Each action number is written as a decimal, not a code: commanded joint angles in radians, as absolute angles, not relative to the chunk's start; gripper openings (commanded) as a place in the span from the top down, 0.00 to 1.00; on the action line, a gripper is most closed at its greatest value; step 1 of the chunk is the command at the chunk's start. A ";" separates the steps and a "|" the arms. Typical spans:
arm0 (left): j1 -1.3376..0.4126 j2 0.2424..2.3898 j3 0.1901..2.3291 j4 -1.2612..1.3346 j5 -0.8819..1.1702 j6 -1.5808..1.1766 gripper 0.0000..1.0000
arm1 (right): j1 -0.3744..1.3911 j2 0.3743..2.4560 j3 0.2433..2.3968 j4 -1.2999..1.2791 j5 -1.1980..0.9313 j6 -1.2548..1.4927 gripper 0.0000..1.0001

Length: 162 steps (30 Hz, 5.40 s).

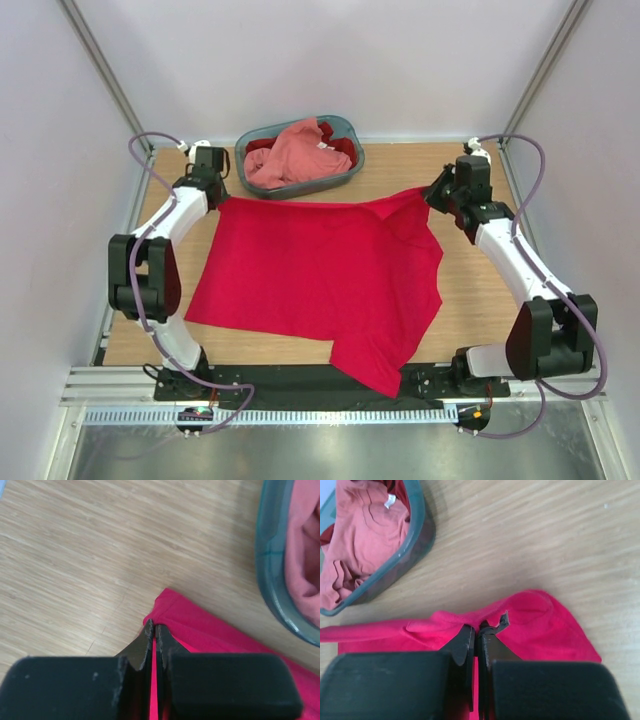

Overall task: Fold and stack the t-shirts
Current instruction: Fold the tshirt

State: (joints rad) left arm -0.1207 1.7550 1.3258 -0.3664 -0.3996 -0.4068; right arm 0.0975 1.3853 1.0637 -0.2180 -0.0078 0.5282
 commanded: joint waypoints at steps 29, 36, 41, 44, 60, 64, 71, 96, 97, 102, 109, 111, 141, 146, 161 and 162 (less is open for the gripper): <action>-0.095 1.893 1.451 -0.722 -0.379 -0.330 1.00 | 0.109 1.141 0.793 -0.666 -0.072 0.640 0.99; -0.095 1.908 1.443 -0.738 -0.348 -0.350 1.00 | 0.109 1.166 0.765 -0.650 -0.060 0.634 0.99; -0.095 1.904 1.453 -0.735 -0.344 -0.353 1.00 | 0.109 1.196 0.788 -0.624 -0.054 0.624 0.99; -0.095 1.884 1.476 -0.730 -0.350 -0.364 1.00 | 0.109 1.218 0.833 -0.615 -0.046 0.623 0.99; -0.095 1.910 1.623 -0.647 -0.296 -0.325 1.00 | 0.101 1.364 1.038 -0.577 -0.020 0.589 0.99; -0.095 1.919 1.634 -0.654 -0.273 -0.321 1.00 | 0.098 1.368 1.060 -0.575 -0.014 0.577 0.99; -0.095 1.885 1.537 -0.629 -0.299 -0.318 1.00 | 0.095 1.367 1.063 -0.584 -0.034 0.568 0.99; -0.097 1.905 1.424 -0.703 -0.345 -0.330 0.99 | 0.095 1.281 0.812 -0.598 -0.084 0.597 0.99; -0.095 1.905 1.416 -0.703 -0.344 -0.330 0.99 | 0.095 1.281 0.807 -0.600 -0.084 0.595 0.99; -0.095 1.896 1.401 -0.707 -0.334 -0.330 0.92 | 0.095 1.275 0.795 -0.617 -0.086 0.592 0.99; -0.095 1.846 1.382 -0.719 -0.331 -0.339 0.55 | 0.095 1.243 0.755 -0.652 -0.146 0.586 0.88; -0.094 1.821 1.381 -0.738 -0.339 -0.354 0.41 | 0.086 1.232 0.767 -0.675 -0.146 0.559 0.72; -0.092 1.983 1.526 -0.695 -0.110 -0.514 0.66 | -0.031 1.738 1.149 -0.437 -0.137 0.503 0.68; -0.080 2.032 1.531 -0.719 -0.129 -0.526 0.71 | -0.077 1.781 1.187 -0.466 -0.077 0.477 0.98; -0.052 2.066 1.525 -0.716 -0.126 -0.523 0.73 | -0.097 1.799 1.140 -0.362 -0.058 0.523 0.99; -0.052 2.059 1.513 -0.710 -0.129 -0.528 0.74 | -0.097 1.815 1.175 -0.353 -0.061 0.523 0.99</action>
